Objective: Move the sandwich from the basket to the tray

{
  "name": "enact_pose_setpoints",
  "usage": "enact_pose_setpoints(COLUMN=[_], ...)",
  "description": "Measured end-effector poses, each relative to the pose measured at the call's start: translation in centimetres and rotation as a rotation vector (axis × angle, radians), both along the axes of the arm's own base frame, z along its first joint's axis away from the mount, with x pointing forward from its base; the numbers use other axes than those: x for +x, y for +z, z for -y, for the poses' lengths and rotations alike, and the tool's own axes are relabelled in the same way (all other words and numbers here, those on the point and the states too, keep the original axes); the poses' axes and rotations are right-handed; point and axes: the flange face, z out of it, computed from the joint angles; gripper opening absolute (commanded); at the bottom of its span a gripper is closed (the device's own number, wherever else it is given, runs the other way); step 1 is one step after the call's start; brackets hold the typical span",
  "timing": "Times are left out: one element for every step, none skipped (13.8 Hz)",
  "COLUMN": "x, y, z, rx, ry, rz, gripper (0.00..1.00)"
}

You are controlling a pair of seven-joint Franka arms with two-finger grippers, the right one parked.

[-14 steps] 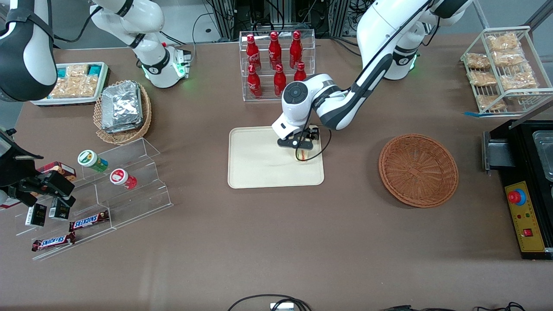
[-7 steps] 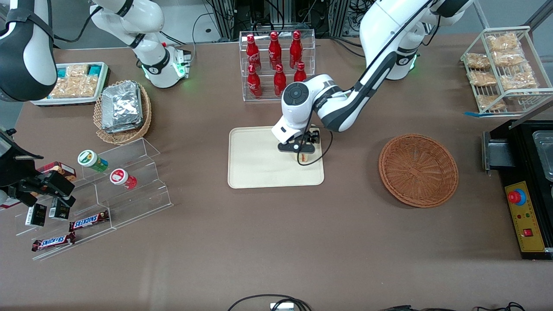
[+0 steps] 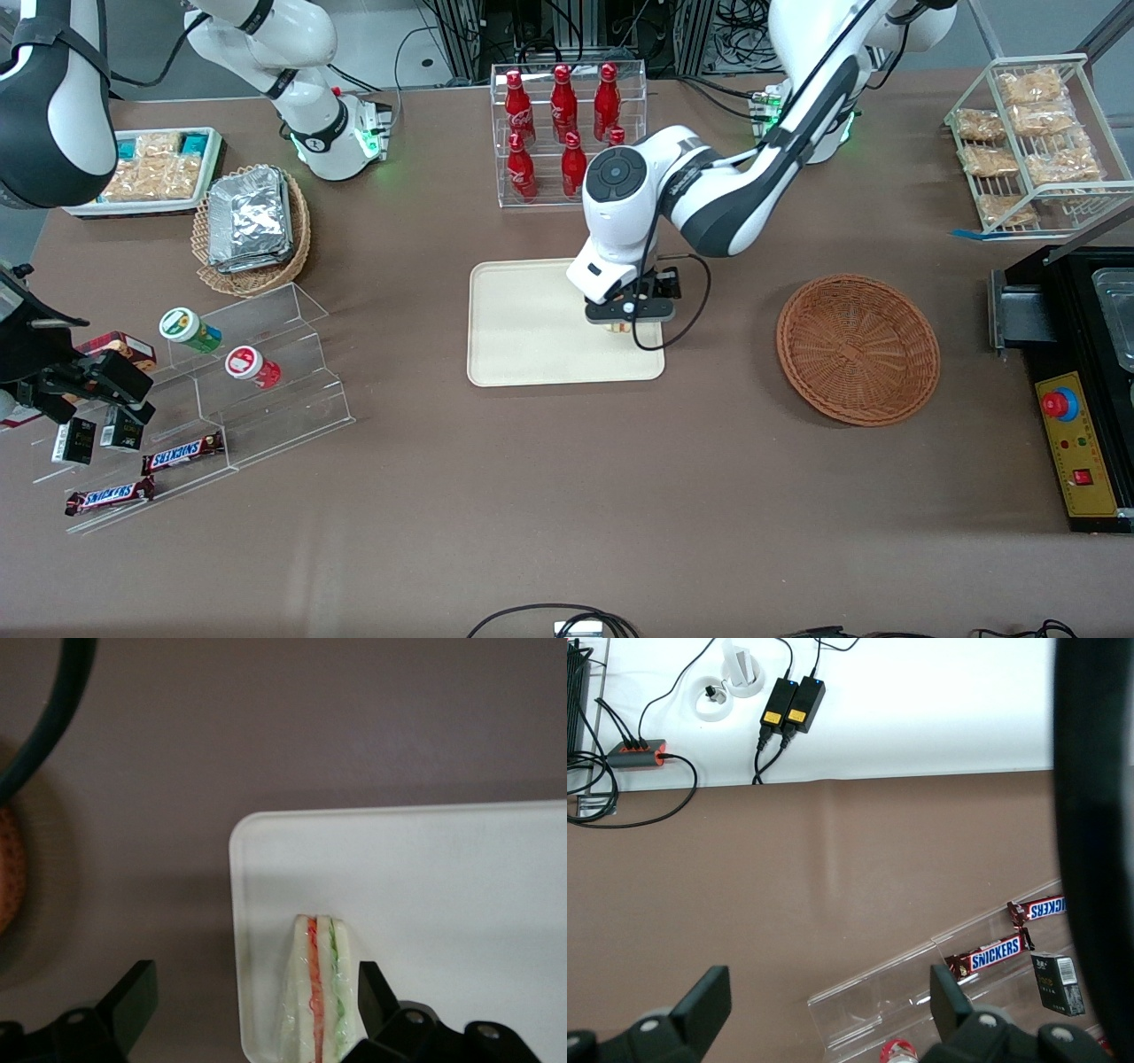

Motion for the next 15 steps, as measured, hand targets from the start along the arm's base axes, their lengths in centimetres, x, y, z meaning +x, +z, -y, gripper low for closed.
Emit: enact_pose_setpoints(x=[1.6, 3.2, 4.6, 5.7, 6.6, 7.6, 8.4, 9.1, 9.6, 9.9, 10.1, 10.3, 10.4, 10.5, 10.4], y=[1.7, 3.2, 4.5, 5.6, 6.4, 7.0, 7.7, 8.4, 9.0, 9.7, 10.4, 11.0, 11.6, 12.3, 13.1], z=[-1.0, -2.3, -3.6, -5.0, -6.5, -8.1, -9.9, -11.6, -13.4, -14.9, -16.1, -17.3, -18.5, -19.8, -21.2], rx=[-0.005, -0.007, -0.002, 0.011, 0.026, 0.038, 0.046, 0.056, 0.071, 0.081, 0.087, 0.090, 0.092, 0.094, 0.096], ry=[0.032, 0.068, 0.101, 0.132, 0.162, 0.181, 0.181, 0.178, 0.181, 0.180, 0.172, 0.164, 0.151, 0.132, 0.109], rz=[0.013, 0.022, 0.025, 0.020, 0.012, 0.004, -0.003, -0.011, -0.023, -0.029, -0.033, -0.040, -0.052, -0.068, -0.087], gripper=[1.00, 1.00, 1.00, 1.00, 1.00, 1.00, 1.00, 1.00, 1.00, 1.00, 1.00, 1.00, 1.00, 1.00, 1.00])
